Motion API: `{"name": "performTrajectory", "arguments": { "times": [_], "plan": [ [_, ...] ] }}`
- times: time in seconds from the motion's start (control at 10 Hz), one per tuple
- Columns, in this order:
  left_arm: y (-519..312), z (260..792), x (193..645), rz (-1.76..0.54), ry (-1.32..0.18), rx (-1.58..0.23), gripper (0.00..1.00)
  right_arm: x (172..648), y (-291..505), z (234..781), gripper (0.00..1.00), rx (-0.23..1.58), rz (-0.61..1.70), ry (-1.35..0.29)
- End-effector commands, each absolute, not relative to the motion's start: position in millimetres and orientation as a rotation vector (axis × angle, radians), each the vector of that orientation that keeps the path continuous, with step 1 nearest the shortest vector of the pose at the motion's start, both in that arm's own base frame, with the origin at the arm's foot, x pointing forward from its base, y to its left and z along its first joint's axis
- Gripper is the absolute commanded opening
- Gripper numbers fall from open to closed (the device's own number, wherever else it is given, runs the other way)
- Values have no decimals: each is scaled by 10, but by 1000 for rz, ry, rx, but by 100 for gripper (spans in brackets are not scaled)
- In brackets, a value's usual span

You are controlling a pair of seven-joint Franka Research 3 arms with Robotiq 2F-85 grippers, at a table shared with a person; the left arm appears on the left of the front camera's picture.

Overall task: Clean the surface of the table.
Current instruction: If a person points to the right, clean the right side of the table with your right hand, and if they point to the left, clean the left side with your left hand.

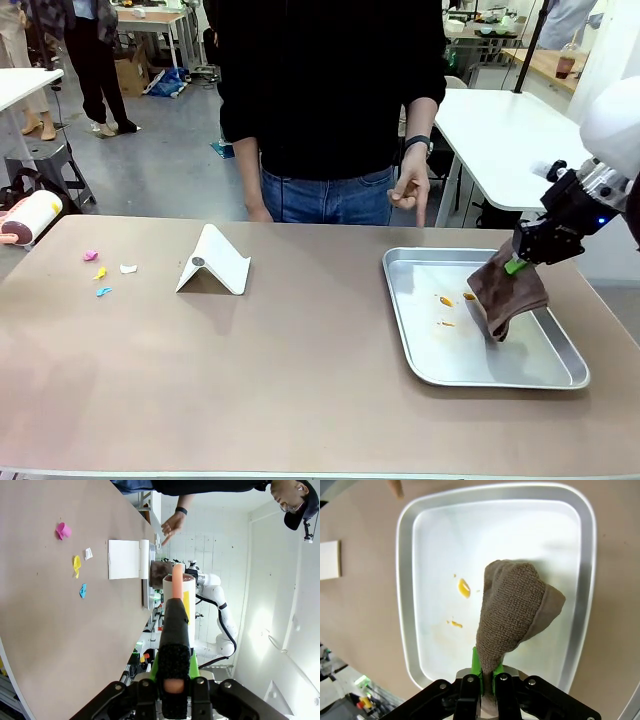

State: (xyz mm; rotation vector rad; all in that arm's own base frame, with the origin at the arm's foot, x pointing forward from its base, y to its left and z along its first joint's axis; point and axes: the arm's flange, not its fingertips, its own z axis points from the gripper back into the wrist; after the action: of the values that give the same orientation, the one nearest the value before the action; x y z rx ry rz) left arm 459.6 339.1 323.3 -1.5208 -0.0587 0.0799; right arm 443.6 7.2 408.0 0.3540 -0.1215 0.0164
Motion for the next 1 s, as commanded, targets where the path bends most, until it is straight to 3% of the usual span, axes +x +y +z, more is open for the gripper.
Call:
{"name": "performTrajectory", "arguments": {
  "times": [0.0,0.9],
  "plan": [
    [3389,3273,4575,69,-68,-1525,0,4403,10,4119,9,285,-27,-148],
    [3389,3273,4575,69,-68,-1525,0,5085,216,3751,9,225,-29,-87]
  ]
}}
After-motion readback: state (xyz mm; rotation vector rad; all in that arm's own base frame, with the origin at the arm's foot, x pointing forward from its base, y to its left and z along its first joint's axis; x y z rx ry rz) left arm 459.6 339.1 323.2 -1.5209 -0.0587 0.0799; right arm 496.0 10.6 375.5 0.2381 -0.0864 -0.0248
